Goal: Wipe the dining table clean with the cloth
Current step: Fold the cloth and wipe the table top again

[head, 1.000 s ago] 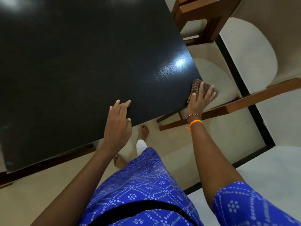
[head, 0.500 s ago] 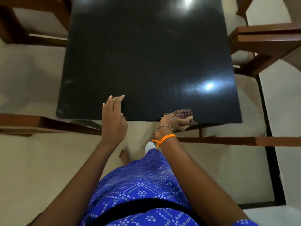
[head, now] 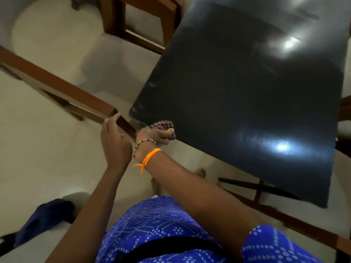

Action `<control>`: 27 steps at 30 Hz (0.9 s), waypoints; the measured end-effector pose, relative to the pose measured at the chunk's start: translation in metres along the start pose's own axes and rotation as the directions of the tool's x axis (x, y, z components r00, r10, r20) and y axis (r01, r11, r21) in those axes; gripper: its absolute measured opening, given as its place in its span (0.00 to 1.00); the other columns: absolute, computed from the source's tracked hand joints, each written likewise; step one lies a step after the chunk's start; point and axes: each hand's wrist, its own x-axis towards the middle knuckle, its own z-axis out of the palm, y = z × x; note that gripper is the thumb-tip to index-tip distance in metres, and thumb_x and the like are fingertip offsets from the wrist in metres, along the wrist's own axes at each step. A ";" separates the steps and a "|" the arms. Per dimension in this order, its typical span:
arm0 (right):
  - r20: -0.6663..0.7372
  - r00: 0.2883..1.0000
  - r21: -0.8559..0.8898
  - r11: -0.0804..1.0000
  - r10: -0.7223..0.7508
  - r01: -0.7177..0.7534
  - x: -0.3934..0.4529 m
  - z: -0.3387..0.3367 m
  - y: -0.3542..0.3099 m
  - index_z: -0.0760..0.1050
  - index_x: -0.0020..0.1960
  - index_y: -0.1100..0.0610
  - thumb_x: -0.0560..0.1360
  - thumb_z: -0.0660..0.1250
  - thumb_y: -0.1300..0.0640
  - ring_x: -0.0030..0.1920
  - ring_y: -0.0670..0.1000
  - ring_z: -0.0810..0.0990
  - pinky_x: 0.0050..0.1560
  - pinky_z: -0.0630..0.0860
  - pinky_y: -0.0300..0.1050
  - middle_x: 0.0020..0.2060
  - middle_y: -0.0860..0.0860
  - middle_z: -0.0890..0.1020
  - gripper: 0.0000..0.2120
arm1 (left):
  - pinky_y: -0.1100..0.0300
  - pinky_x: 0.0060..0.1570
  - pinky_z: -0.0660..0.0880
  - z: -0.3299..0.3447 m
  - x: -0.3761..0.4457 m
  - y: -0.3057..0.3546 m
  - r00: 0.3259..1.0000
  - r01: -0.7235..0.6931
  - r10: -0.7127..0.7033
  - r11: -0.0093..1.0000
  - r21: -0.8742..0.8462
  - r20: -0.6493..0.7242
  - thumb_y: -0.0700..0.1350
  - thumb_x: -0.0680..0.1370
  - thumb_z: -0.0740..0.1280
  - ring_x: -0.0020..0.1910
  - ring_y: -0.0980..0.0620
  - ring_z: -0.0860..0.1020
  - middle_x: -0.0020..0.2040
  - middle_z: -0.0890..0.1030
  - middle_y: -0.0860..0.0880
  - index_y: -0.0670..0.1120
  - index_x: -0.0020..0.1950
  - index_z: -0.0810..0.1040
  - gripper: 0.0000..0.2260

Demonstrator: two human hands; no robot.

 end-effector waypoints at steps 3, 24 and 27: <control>0.353 0.935 -0.285 0.949 -0.027 0.135 -0.023 0.010 0.014 0.53 0.74 0.58 0.81 0.51 0.59 0.70 0.59 0.65 0.69 0.65 0.53 0.72 0.60 0.60 0.22 | 0.53 0.64 0.63 -0.013 -0.007 -0.014 0.995 0.094 -0.094 0.995 -0.021 -0.028 0.27 0.65 0.55 0.65 0.41 0.67 0.63 0.69 0.36 0.37 0.66 0.67 0.29; 0.993 0.112 -0.105 -0.743 -0.041 0.661 0.062 0.009 -0.050 0.51 0.76 0.45 0.80 0.50 0.42 0.77 0.53 0.44 0.75 0.42 0.56 0.78 0.50 0.47 0.26 | 0.60 0.64 0.60 0.019 0.013 0.011 0.895 0.442 -0.407 0.866 -0.235 0.185 0.36 0.78 0.57 0.70 0.49 0.63 0.73 0.63 0.45 0.45 0.74 0.58 0.24; 0.984 0.133 -0.175 -0.721 -0.116 0.671 0.077 0.030 -0.081 0.51 0.75 0.44 0.79 0.51 0.42 0.77 0.54 0.46 0.74 0.43 0.57 0.77 0.50 0.49 0.26 | 0.61 0.68 0.54 0.027 0.023 0.018 0.949 0.290 -0.274 0.953 -0.093 0.155 0.39 0.78 0.60 0.74 0.49 0.58 0.75 0.60 0.45 0.44 0.75 0.56 0.26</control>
